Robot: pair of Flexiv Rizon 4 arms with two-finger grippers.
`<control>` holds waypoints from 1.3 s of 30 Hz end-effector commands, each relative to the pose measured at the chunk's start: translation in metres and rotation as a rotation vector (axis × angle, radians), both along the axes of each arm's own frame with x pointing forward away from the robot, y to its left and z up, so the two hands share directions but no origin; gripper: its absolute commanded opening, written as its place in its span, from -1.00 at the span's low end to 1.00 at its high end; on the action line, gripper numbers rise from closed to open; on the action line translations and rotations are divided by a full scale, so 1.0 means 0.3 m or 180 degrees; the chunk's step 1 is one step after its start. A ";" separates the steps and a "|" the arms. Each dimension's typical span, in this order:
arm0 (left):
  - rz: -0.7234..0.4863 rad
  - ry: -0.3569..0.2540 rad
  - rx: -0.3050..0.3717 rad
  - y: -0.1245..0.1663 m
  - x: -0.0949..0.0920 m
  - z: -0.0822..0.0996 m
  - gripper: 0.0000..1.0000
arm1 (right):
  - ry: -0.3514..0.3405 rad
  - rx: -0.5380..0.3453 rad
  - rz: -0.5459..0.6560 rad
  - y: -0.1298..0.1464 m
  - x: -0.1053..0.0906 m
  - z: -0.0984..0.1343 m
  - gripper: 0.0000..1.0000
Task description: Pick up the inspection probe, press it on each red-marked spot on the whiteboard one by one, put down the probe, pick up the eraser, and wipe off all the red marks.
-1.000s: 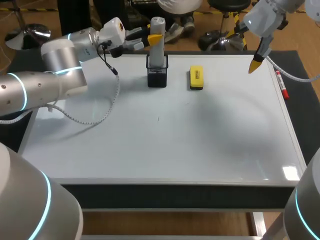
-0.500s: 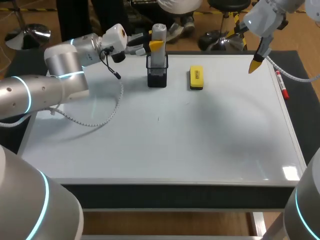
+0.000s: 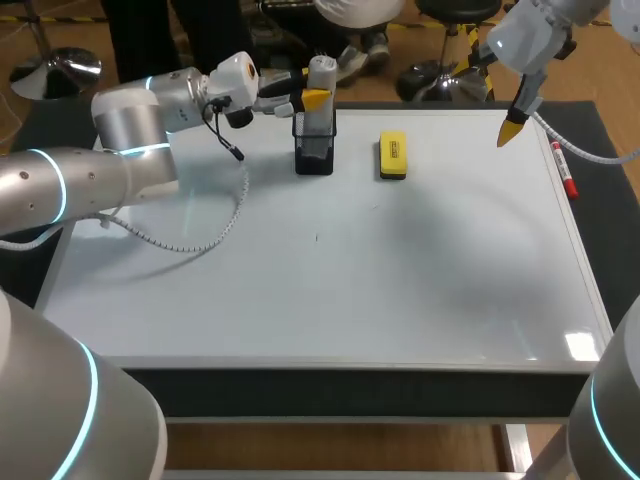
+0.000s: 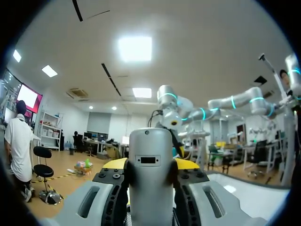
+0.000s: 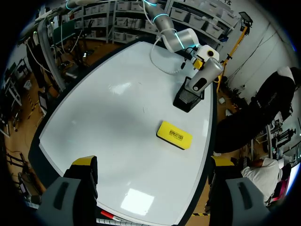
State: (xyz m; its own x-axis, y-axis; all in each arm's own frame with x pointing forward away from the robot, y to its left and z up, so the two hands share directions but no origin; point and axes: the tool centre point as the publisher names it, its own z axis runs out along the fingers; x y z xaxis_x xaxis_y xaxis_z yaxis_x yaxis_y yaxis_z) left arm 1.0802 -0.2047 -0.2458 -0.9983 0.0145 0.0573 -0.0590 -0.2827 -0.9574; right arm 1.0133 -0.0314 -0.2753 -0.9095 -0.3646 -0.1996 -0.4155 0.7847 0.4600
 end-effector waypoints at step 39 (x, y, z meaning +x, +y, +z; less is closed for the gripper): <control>-0.0022 -0.0164 0.0363 0.005 -0.011 0.000 1.00 | 0.0004 -0.0013 0.0005 -0.001 0.002 0.002 1.00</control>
